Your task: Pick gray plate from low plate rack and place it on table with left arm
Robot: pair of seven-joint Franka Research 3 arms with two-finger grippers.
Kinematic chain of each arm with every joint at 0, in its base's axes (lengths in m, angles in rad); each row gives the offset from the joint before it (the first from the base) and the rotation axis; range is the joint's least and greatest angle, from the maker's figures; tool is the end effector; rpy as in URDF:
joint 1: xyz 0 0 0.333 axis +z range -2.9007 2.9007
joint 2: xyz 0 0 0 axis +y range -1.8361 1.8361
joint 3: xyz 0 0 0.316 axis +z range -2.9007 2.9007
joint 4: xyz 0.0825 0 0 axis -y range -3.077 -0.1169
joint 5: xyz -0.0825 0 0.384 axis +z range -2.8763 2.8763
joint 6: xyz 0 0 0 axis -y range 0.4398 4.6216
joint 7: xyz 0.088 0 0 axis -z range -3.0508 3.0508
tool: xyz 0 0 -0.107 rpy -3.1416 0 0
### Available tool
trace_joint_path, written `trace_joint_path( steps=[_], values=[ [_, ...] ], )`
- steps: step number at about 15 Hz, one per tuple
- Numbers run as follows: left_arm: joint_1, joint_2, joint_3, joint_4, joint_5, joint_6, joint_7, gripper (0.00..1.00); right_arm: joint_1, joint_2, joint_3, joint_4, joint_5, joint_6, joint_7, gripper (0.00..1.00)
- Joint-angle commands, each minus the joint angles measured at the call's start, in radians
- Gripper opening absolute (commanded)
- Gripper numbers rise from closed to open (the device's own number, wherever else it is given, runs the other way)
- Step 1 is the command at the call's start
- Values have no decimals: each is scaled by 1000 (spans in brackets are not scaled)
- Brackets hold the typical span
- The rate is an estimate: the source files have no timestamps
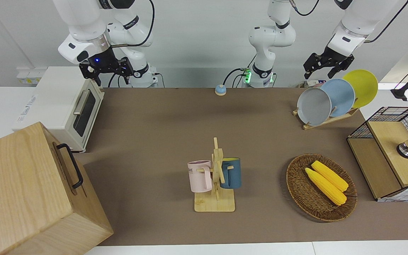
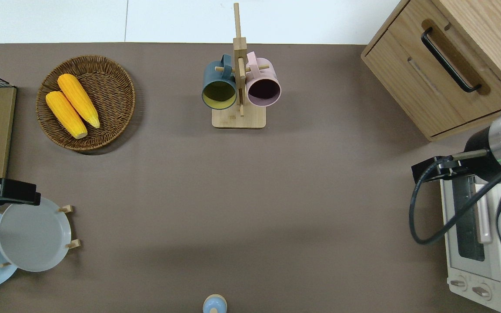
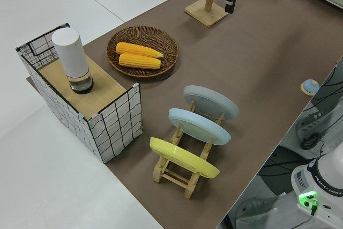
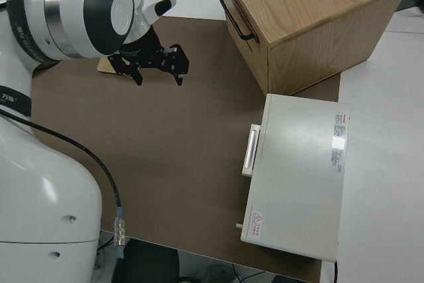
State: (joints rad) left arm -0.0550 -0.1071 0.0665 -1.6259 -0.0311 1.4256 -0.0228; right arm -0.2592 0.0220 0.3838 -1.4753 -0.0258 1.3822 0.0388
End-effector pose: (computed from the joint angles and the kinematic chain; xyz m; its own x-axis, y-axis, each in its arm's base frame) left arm 0.5052 0.0041 0.6436 0.9952 0.0287 -0.0940 0.0322 -0.9988 0.0360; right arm 0.5375 0.0615 0.6421 0.9904 0.0809 -0.1125 0.0839 -0.9962 0.0219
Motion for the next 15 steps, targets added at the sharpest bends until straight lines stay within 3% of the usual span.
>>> trace_joint_path(
  steps=[1,12,14,15],
  values=[
    [0,9,-40,21,2,-2,-14,998,-23,-2,21,7,-5,-11,12,983],
    [4,9,-24,15,68,-5,-11,998,-23,-2,21,7,-5,-11,12,983],
    [12,6,-19,-1,121,-36,-11,998,-23,-2,21,7,-5,-11,12,983],
    [10,-6,5,-33,164,-39,-5,998,-23,-2,21,6,-5,-11,12,983]
  ],
)
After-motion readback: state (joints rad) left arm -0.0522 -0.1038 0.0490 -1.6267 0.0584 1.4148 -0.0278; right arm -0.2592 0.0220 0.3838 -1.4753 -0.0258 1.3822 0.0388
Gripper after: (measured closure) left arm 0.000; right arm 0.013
